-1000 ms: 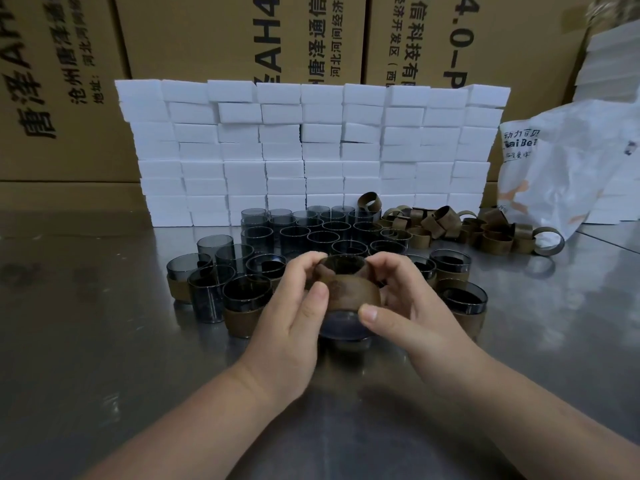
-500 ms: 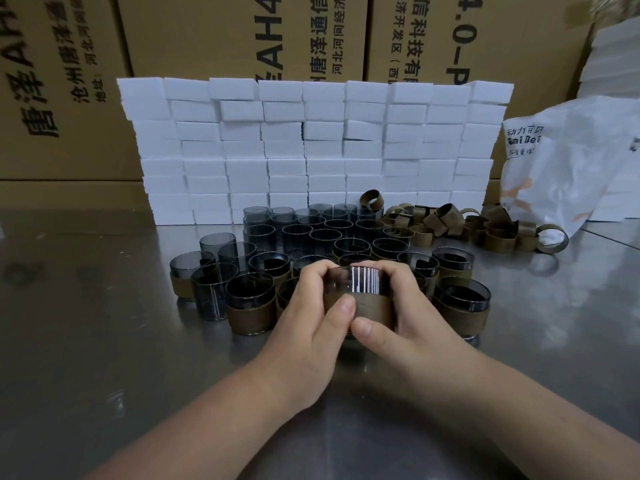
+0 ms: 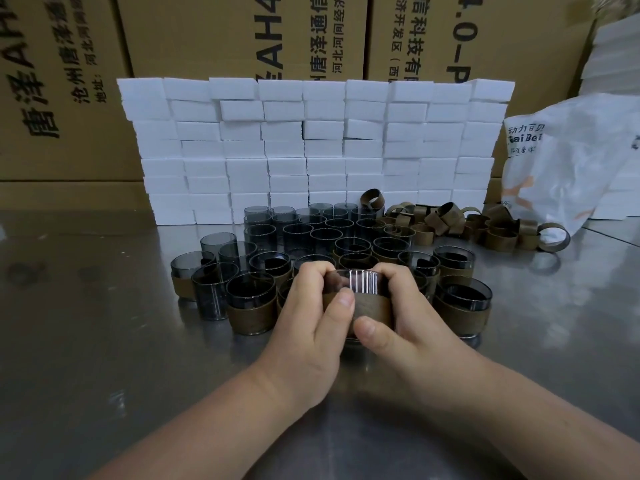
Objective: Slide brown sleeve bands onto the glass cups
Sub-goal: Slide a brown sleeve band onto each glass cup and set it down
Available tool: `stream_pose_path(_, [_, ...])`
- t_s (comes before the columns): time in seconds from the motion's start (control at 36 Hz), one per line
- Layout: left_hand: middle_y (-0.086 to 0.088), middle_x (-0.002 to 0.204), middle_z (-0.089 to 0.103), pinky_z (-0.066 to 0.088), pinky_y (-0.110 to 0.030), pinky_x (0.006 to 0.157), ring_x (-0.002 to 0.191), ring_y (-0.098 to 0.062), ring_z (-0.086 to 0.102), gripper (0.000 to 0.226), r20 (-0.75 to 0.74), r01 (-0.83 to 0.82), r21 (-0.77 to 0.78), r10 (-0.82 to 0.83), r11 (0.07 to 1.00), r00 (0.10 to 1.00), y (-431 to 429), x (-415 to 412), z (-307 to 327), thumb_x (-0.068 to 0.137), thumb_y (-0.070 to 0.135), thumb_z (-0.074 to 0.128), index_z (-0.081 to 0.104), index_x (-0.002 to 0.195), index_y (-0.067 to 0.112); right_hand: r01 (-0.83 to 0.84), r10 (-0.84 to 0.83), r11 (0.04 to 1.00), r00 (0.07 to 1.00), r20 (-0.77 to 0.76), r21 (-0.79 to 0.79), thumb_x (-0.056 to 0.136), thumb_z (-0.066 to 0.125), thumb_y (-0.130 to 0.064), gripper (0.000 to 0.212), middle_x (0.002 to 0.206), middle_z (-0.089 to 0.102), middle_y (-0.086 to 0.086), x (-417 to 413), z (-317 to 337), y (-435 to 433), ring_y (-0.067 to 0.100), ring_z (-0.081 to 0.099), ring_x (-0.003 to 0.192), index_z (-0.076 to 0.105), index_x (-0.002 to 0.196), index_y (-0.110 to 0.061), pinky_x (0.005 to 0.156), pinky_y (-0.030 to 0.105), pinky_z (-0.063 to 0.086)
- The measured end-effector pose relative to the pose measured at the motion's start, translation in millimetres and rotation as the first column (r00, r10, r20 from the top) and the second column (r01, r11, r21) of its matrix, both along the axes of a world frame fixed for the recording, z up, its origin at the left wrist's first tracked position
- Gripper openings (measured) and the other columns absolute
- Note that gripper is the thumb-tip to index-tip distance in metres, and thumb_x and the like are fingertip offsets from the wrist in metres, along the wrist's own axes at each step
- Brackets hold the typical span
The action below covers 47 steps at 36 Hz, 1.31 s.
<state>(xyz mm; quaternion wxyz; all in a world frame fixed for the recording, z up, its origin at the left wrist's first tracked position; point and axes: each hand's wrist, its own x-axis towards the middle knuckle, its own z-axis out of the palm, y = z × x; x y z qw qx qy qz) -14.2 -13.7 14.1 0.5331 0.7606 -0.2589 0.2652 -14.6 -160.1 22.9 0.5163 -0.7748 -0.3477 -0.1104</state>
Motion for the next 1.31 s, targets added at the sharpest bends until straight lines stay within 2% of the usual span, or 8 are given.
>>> stream_pose_path(0.17, [0.008, 0.080, 0.047, 0.036, -0.013, 0.067, 0.074, -0.003, 0.045, 0.029, 0.017, -0.015, 0.002, 0.015, 1.000, 1.000, -0.8, -0.1, 0.3, 0.077, 0.051, 0.033, 0.043, 0.084, 0.025, 0.007, -0.007, 1.000, 1.000, 0.003, 0.001, 0.067, 0.045, -0.082, 0.062, 0.095, 0.050, -0.010, -1.6, -0.3, 0.3, -0.007, 0.049, 0.078, 0.037, 0.107, -0.035, 0.067, 0.011, 0.043])
stream_pose_path(0.31, [0.004, 0.080, 0.048, 0.036, -0.023, 0.068, 0.073, -0.011, 0.045, 0.033, 0.021, 0.000, -0.012, 0.001, 1.000, 1.000, -1.5, 0.0, 0.2, 0.077, 0.051, 0.033, 0.044, 0.084, 0.021, 0.024, -0.024, 1.000, 1.000, 0.014, -0.016, 0.066, 0.042, -0.082, 0.065, 0.094, 0.048, -0.011, -2.9, 1.0, 0.8, -0.009, 0.048, 0.078, 0.037, 0.106, -0.031, 0.067, 0.009, 0.042])
stream_pose_path(0.5, [0.009, 0.074, 0.045, 0.035, -0.017, 0.064, 0.069, -0.006, 0.043, 0.026, 0.037, -0.012, -0.003, 0.012, 1.000, 0.999, -0.4, -0.3, 0.4, 0.077, 0.050, 0.033, 0.042, 0.079, 0.025, 0.046, -0.045, 0.999, 0.999, 0.009, -0.020, 0.064, 0.047, -0.081, 0.066, 0.093, 0.047, -0.008, -2.7, -0.9, 1.9, -0.006, 0.046, 0.076, 0.037, 0.104, -0.030, 0.067, 0.012, 0.041])
stream_pose_path(0.72, [0.008, 0.069, 0.043, 0.033, -0.018, 0.061, 0.063, -0.006, 0.041, 0.027, 0.061, -0.021, -0.017, 0.022, 1.000, 0.998, -1.1, -1.4, 1.6, 0.079, 0.048, 0.032, 0.041, 0.074, 0.023, 0.048, -0.047, 0.999, 0.999, 0.025, -0.021, 0.064, 0.039, -0.086, 0.069, 0.092, 0.048, -0.010, -2.5, -2.5, 2.4, -0.007, 0.047, 0.076, 0.037, 0.104, -0.031, 0.066, 0.011, 0.041])
stream_pose_path(0.92, [0.003, 0.066, 0.044, 0.034, -0.019, 0.061, 0.062, -0.007, 0.040, 0.037, 0.081, -0.040, -0.020, 0.041, 0.999, 0.996, -1.4, -1.7, 1.1, 0.083, 0.047, 0.029, 0.043, 0.075, 0.014, 0.060, -0.059, 0.998, 0.996, 0.067, -0.019, 0.070, 0.047, -0.075, 0.057, 0.087, 0.045, -0.012, -3.8, -2.2, 3.0, -0.009, 0.046, 0.074, 0.039, 0.100, -0.027, 0.064, 0.007, 0.039])
stream_pose_path(1.03, [0.003, 0.066, 0.044, 0.034, -0.022, 0.061, 0.062, -0.009, 0.041, 0.036, 0.071, -0.030, -0.031, 0.032, 0.999, 0.997, -1.5, -1.7, 0.8, 0.083, 0.047, 0.030, 0.044, 0.075, 0.015, 0.068, -0.067, 0.998, 0.996, 0.051, -0.019, 0.066, 0.039, -0.085, 0.066, 0.086, 0.047, -0.010, -2.0, -4.0, 2.9, -0.006, 0.045, 0.071, 0.039, 0.100, -0.028, 0.062, 0.011, 0.040])
stream_pose_path(1.17, [-0.001, 0.067, 0.045, 0.035, -0.028, 0.061, 0.062, -0.013, 0.042, 0.038, 0.058, -0.013, -0.043, 0.015, 0.999, 0.998, -1.2, -2.1, 0.6, 0.083, 0.047, 0.030, 0.045, 0.075, 0.012, 0.068, -0.067, 0.997, 0.997, 0.035, -0.033, 0.065, 0.039, -0.087, 0.066, 0.086, 0.047, -0.008, 0.0, -6.8, 2.0, -0.003, 0.045, 0.070, 0.038, 0.099, -0.031, 0.060, 0.018, 0.043])
stream_pose_path(1.31, [-0.002, 0.066, 0.045, 0.035, -0.029, 0.060, 0.062, -0.014, 0.043, 0.040, 0.075, -0.024, -0.027, 0.026, 0.999, 0.997, -1.0, -1.9, 0.5, 0.084, 0.047, 0.029, 0.044, 0.075, 0.011, 0.068, -0.066, 0.997, 0.997, 0.034, -0.038, 0.065, 0.040, -0.086, 0.064, 0.087, 0.047, -0.008, 0.2, -6.7, 2.1, -0.003, 0.045, 0.070, 0.039, 0.098, -0.032, 0.060, 0.017, 0.043])
